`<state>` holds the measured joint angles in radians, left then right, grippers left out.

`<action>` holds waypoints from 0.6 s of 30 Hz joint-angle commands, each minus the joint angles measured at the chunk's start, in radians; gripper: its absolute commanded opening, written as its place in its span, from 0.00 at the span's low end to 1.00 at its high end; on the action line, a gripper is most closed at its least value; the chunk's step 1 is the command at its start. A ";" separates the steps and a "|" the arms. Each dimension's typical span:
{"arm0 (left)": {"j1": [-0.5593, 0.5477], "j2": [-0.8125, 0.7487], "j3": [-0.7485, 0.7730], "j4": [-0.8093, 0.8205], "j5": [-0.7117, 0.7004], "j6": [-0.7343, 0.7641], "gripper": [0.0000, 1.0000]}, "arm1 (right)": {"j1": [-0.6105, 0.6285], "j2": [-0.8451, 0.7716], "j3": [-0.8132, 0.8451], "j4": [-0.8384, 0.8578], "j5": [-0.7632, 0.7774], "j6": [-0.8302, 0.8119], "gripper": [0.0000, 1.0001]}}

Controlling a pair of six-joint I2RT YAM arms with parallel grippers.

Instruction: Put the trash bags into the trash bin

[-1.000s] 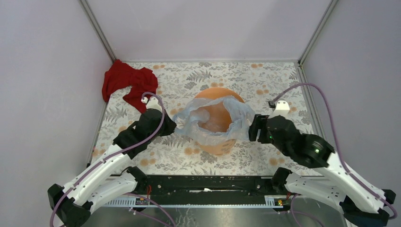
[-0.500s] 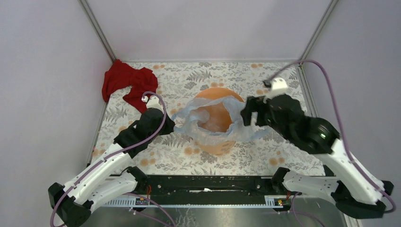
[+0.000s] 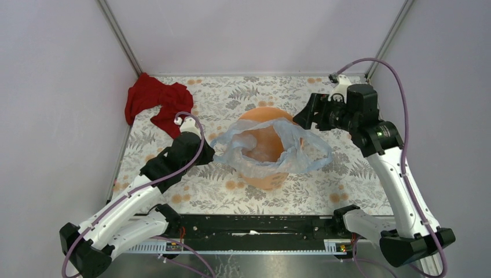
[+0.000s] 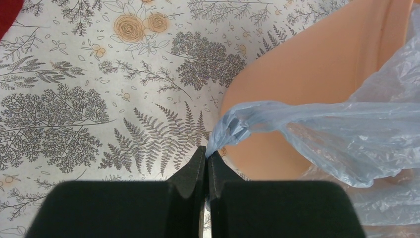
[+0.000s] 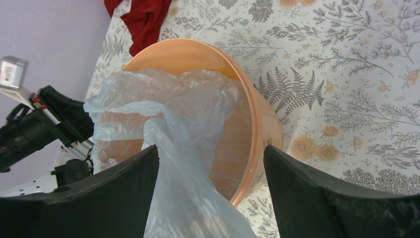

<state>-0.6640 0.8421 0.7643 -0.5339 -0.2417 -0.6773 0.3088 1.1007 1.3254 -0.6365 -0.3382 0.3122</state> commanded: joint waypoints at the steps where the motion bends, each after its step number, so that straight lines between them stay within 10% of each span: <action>1: 0.006 0.005 0.008 0.046 0.011 0.011 0.04 | -0.046 -0.080 0.025 -0.070 -0.056 -0.022 0.80; 5: 0.006 -0.003 0.003 0.047 0.017 0.014 0.04 | -0.047 -0.155 -0.033 -0.094 -0.051 -0.059 0.65; 10: 0.006 0.002 0.028 0.016 0.030 0.031 0.09 | -0.046 -0.171 -0.124 -0.013 -0.064 -0.074 0.75; 14: 0.006 -0.016 0.077 -0.073 0.026 0.024 0.47 | -0.046 -0.139 -0.148 0.038 -0.148 -0.077 0.57; 18: 0.006 -0.093 0.145 -0.176 0.053 0.007 0.64 | -0.045 -0.151 -0.188 0.106 -0.192 -0.064 0.43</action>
<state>-0.6632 0.8295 0.8047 -0.6231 -0.2100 -0.6605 0.2665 0.9672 1.1622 -0.6308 -0.4480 0.2543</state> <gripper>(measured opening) 0.576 0.473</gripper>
